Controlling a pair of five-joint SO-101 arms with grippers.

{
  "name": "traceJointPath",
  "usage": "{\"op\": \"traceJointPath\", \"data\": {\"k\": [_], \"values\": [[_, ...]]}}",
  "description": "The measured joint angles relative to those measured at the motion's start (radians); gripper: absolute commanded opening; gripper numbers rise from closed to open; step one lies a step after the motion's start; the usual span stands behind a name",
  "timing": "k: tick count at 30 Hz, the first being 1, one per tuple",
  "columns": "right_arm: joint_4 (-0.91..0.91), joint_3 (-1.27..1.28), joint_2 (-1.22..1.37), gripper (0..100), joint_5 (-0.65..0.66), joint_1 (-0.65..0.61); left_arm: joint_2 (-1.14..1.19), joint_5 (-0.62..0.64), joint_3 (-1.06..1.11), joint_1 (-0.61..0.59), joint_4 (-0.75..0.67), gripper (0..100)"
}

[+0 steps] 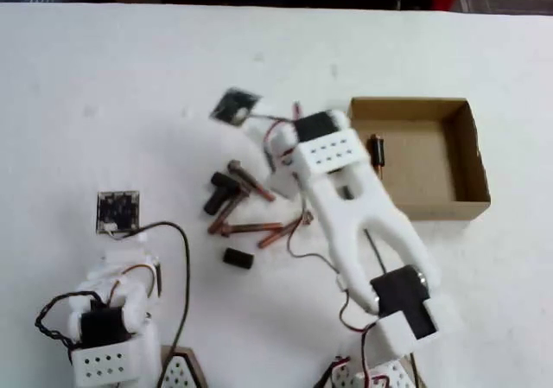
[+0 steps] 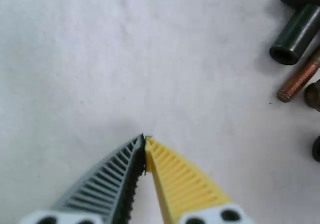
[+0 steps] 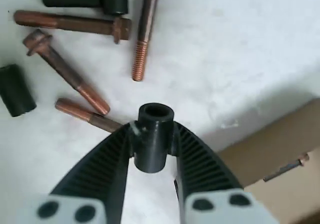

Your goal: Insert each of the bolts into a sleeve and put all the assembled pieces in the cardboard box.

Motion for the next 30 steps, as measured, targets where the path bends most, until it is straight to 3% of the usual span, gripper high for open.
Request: {"op": "traceJointPath", "data": {"k": [5, 15, 24, 30], "values": [[-0.060, 0.000, 0.114, 1.7, -0.046, 0.101, 0.000, 0.000, 0.000, 0.000, 0.000, 2], [-0.100, -0.127, 0.342, 1.8, -0.086, 0.118, 0.000, 0.000, 0.000, 0.000, 0.000, 2], [0.006, -0.287, 0.488, 2.0, -0.110, 0.115, 0.000, 0.000, 0.000, 0.000, 0.000, 2], [0.032, -0.318, 0.509, 13.4, -0.112, 0.112, 0.000, 0.000, 0.000, 0.000, 0.000, 2]]}}
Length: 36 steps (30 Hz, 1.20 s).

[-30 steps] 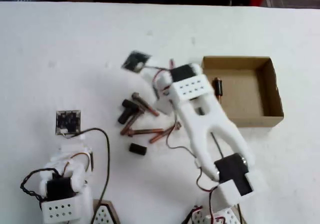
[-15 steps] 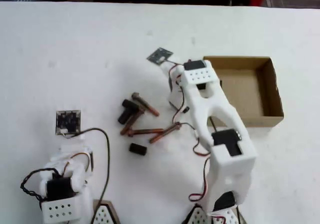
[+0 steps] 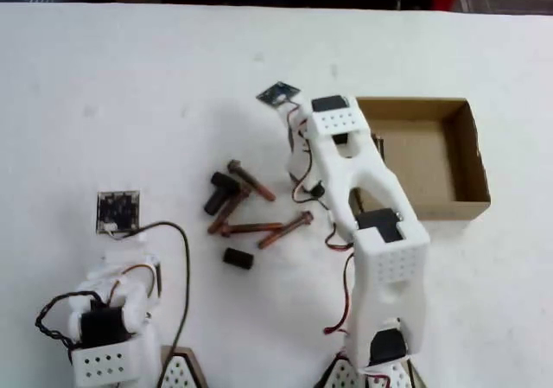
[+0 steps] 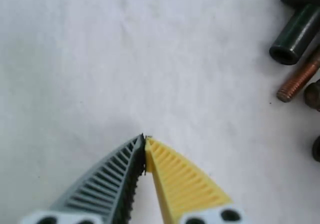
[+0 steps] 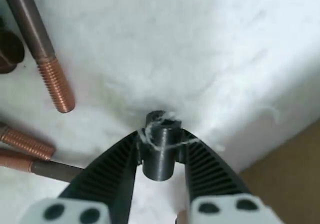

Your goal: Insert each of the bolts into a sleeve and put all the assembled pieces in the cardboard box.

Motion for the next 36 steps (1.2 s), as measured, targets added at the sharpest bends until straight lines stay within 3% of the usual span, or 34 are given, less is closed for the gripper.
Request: {"op": "traceJointPath", "data": {"k": [11, 26, 36], "values": [[0.003, -0.015, 0.038, 4.4, 0.000, 0.003, 0.000, 0.000, 0.000, 0.000, 0.000, 2], [0.040, -0.044, 0.029, 1.9, -0.002, 0.006, 0.000, 0.000, 0.000, 0.000, 0.000, 2], [0.265, -0.115, -0.313, 1.9, -0.006, 0.005, 0.000, 0.000, 0.000, 0.000, 0.000, 2]]}}
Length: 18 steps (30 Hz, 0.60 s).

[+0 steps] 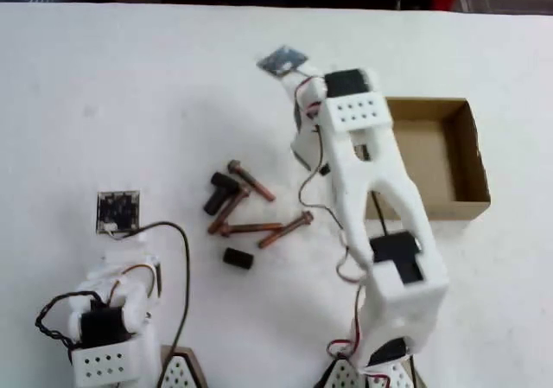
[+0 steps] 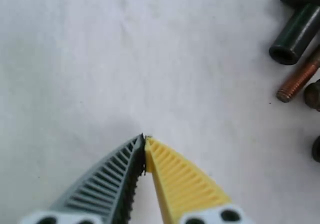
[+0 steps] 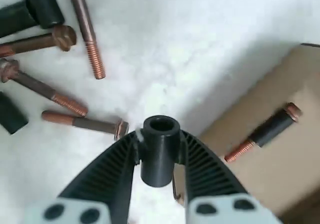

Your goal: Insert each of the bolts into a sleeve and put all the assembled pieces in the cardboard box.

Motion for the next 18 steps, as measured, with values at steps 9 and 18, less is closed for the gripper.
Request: {"op": "traceJointPath", "data": {"k": [9, 18], "values": [[0.109, 0.006, -0.371, 1.9, -0.003, -0.002, 0.000, 0.000, 0.000, 0.000, -0.003, 2], [0.110, 0.295, -0.733, 2.0, -0.038, 0.000, 0.000, -0.005, 0.000, 0.000, -0.054, 2]]}}
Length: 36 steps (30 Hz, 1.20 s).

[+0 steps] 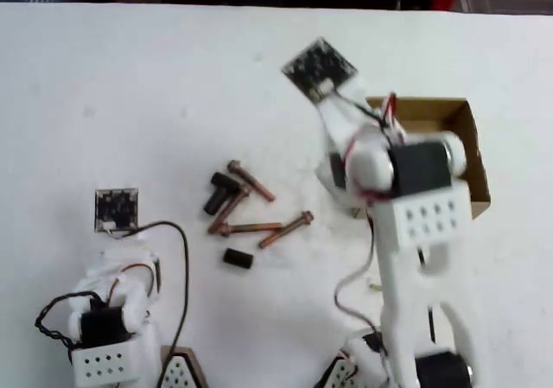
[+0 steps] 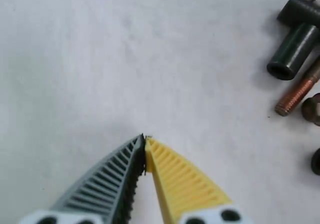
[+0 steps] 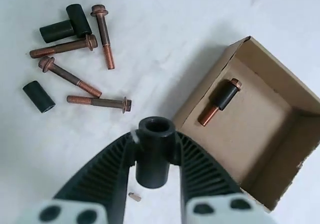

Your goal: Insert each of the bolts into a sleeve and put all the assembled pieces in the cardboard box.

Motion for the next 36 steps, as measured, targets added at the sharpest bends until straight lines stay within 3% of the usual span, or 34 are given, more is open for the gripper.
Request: {"op": "traceJointPath", "data": {"k": [3, 10, 14, 21, 26, 36], "values": [[-0.032, 0.140, -0.143, 2.0, -0.003, -0.002, 0.000, -0.080, 0.000, 0.000, -0.008, 2], [-0.224, 0.551, -0.491, 2.0, -0.014, -0.002, 0.000, -0.405, 0.000, 0.000, -0.008, 2], [-0.338, 0.741, -0.644, 1.9, -0.094, -0.002, 0.000, -0.433, 0.000, 0.000, -0.008, 2], [-0.382, 0.841, -0.692, 1.9, -0.147, -0.002, 0.000, -0.439, 0.000, 0.000, -0.008, 2], [-0.437, 0.888, -0.727, 1.9, -0.302, 0.043, 0.000, -0.439, 0.000, 0.000, -0.008, 2], [-0.522, 1.046, -0.956, 1.9, -0.288, 0.052, 0.000, -0.443, 0.000, 0.000, -0.008, 3]]}}
